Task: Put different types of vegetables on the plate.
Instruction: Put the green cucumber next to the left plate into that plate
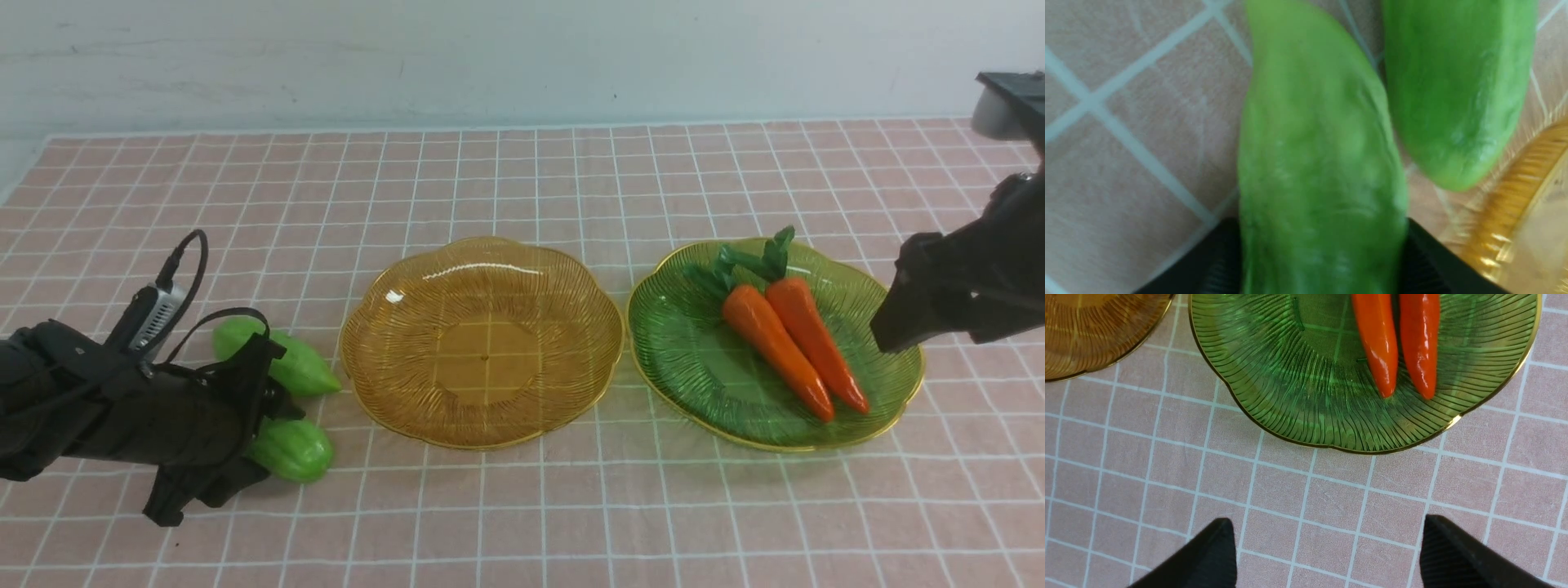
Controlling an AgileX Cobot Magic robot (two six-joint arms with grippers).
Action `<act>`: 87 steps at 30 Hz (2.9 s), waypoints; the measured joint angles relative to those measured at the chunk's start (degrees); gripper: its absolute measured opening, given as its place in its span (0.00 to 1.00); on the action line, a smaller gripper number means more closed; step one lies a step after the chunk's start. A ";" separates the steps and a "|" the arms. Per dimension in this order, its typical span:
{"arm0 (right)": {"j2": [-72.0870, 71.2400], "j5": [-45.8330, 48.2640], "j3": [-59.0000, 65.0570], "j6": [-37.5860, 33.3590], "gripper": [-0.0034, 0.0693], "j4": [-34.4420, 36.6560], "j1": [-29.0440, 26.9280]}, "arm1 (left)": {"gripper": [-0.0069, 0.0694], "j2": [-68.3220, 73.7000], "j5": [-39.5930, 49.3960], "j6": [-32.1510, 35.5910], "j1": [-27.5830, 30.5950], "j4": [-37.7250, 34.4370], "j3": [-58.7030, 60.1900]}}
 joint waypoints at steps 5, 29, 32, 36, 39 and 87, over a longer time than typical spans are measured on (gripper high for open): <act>0.00 0.00 0.00 -0.06 0.80 0.11 0.00 | 0.58 0.57 0.14 0.56 0.00 -0.06 -0.25; 0.00 0.00 0.00 -0.18 0.80 0.17 0.00 | 0.58 10.15 25.15 25.25 -8.70 7.65 -32.78; 0.00 0.00 0.00 -0.88 0.80 0.23 0.00 | 0.68 12.34 25.32 23.75 -7.75 7.71 -35.24; 0.00 0.00 0.00 -1.86 0.80 0.37 0.00 | 0.83 12.56 26.31 23.22 -5.41 8.01 -35.94; 0.00 0.00 0.00 -1.86 0.80 0.54 0.00 | 0.87 12.39 29.42 22.99 -1.02 8.96 -36.69; 0.00 0.00 0.00 -2.69 0.80 1.60 0.00 | 0.42 8.16 29.51 10.94 -1.07 27.27 -38.71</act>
